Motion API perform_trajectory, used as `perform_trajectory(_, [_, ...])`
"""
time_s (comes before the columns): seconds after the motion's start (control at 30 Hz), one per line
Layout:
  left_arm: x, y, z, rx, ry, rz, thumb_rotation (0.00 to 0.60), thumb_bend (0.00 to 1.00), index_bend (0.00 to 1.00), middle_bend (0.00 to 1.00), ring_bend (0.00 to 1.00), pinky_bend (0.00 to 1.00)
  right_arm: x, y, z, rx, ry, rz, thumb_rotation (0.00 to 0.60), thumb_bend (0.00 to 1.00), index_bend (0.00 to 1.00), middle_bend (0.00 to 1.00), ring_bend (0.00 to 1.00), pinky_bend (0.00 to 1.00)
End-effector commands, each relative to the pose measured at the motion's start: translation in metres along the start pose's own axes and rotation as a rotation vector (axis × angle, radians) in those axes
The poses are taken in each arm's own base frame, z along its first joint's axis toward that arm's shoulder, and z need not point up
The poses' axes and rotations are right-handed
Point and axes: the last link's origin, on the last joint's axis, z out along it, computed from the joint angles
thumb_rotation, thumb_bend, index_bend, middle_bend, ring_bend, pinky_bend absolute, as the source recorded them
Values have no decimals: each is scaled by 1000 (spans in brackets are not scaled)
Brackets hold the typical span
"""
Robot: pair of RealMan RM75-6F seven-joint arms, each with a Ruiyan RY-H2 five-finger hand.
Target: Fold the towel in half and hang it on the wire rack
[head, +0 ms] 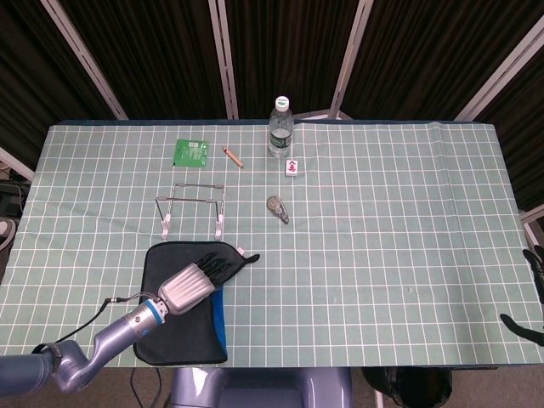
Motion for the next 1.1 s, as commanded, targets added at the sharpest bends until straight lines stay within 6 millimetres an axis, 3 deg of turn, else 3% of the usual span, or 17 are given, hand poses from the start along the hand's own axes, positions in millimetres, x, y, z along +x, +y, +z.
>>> perform_trajectory(0.03, [-3, -6, -15, 31, 11, -22, 600, 526, 723, 0, 0, 0, 0, -1, -1, 5, 0, 1, 600, 0, 35, 0, 0, 0])
perform_trajectory(0.6, [-12, -23, -55, 54, 3, -62, 600, 527, 735, 0, 0, 0, 1, -5, -4, 24, 2, -2, 600, 0, 36, 0, 0, 0])
perform_trajectory(1.1, [-24, -49, -85, 119, -14, -94, 600, 530, 735, 0, 0, 0, -2, -9, -4, 25, -7, -13, 600, 0, 39, 0, 0, 0])
